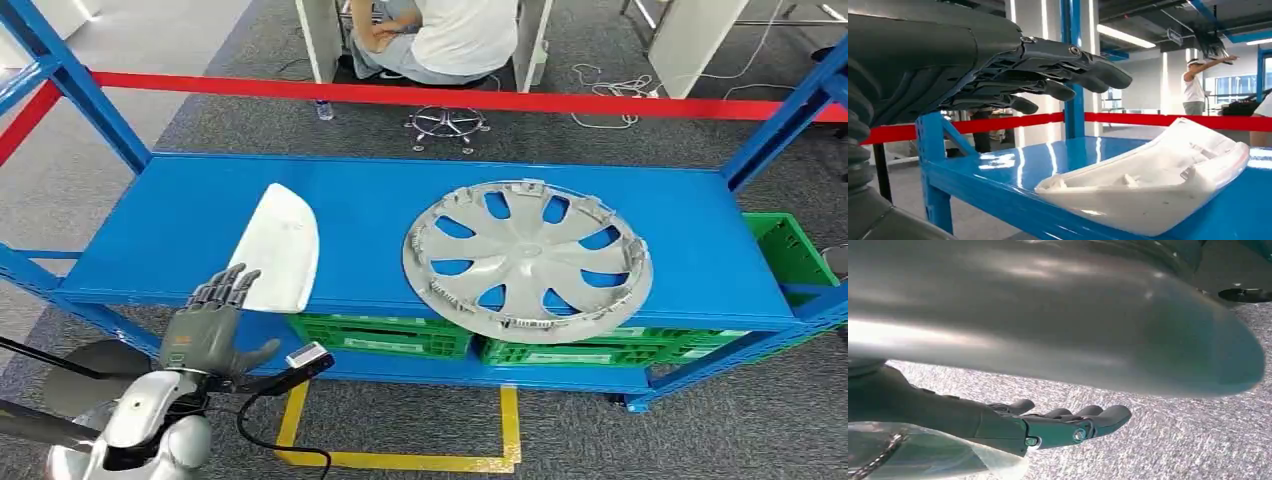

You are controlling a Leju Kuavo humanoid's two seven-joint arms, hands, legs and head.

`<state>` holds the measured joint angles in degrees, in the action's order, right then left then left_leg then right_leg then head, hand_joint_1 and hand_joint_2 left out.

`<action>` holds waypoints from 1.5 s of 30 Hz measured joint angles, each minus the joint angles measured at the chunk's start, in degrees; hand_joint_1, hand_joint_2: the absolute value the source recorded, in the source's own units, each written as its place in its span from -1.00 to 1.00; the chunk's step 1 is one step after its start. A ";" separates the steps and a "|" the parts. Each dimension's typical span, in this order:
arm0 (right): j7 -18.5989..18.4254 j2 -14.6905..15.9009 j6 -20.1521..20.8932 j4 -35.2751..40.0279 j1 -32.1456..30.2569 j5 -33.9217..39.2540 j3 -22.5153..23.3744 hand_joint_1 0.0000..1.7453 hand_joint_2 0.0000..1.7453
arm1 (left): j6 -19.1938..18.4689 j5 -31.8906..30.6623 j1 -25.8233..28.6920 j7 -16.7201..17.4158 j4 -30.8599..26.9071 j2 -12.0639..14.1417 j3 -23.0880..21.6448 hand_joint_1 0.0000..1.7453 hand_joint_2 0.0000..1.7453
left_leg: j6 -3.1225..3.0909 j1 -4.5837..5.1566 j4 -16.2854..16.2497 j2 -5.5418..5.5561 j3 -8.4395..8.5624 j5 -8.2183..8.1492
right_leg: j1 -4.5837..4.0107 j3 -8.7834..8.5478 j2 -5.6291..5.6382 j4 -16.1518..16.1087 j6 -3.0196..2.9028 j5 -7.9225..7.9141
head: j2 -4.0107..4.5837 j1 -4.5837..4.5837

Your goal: Take the parts from the cabinet and place them on the table.

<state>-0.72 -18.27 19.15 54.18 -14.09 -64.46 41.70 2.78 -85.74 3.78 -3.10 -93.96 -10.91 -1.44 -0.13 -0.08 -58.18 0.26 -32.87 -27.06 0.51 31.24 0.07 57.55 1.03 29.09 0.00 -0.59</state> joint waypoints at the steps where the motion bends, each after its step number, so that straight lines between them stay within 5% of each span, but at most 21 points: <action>1: -0.04 0.00 0.00 0.00 0.00 0.00 0.00 -1.00 -1.00 | 0.00 -0.11 0.00 0.04 0.04 0.00 0.07 -1.00 1.00 | 0.00 0.00 0.00 0.00 0.00 0.00 | 0.00 0.00 0.00 0.00 0.00 0.00 | 0.00 0.00; 45: -0.83 -0.17 1.88 2.40 -1.09 -0.28 -0.04 -1.00 -1.00 | -0.44 -4.11 -3.61 3.93 3.41 0.48 2.29 -1.00 1.00 | 0.00 0.00 0.00 0.00 0.00 0.00 | 0.00 0.02 0.01 0.00 0.00 0.00 | 0.00 0.00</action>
<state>-1.55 -18.45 21.03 56.59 -15.18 -64.74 41.66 2.34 -89.85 0.17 0.83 -90.55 -10.43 0.85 -0.13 -0.08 -58.19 0.26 -32.87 -27.06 0.52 31.25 0.08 57.55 1.03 29.09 0.00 -0.59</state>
